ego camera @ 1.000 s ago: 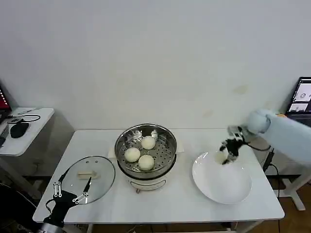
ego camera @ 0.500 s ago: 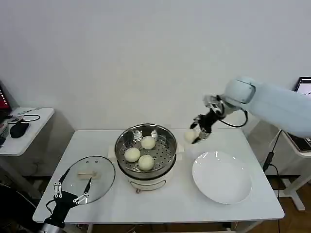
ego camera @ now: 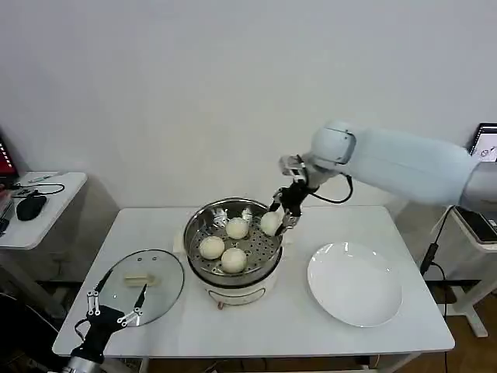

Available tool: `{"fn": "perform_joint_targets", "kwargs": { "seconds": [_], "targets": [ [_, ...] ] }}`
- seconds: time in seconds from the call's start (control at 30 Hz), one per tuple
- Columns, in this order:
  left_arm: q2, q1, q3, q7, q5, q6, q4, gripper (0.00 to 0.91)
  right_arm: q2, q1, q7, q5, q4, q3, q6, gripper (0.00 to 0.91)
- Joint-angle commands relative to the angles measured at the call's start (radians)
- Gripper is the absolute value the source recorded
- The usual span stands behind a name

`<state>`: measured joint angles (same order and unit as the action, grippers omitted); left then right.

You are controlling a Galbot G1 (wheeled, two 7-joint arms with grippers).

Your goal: Take steamed baozi put them in steamer then cover it.

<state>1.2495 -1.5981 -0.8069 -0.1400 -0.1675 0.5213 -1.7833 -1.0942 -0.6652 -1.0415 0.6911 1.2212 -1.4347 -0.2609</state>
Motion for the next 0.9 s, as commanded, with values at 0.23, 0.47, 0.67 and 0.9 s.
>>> {"fn": "perform_joint_targets", "kwargs": {
  "seconds": [0.23,0.47,0.67,0.9],
  "targets": [
    [-0.01,0.007,0.001,-0.001,0.011,0.0,0.011,0.907,-0.116,0.054,0.012,-0.04,-0.085,-0.033,-0.011,0.665],
    [-0.01,0.014,0.007,-0.002,0.012,0.0,0.025,0.907,-0.126,0.078,0.013,-0.067,-0.119,-0.031,-0.003,0.665],
    [-0.011,0.017,0.006,-0.002,0.012,-0.001,0.028,0.907,-0.129,0.096,0.013,-0.065,-0.141,-0.023,-0.004,0.665],
    [-0.011,0.018,0.006,-0.002,0.012,-0.001,0.033,0.907,-0.127,0.108,0.014,-0.062,-0.151,-0.012,-0.002,0.665]
  ]
}}
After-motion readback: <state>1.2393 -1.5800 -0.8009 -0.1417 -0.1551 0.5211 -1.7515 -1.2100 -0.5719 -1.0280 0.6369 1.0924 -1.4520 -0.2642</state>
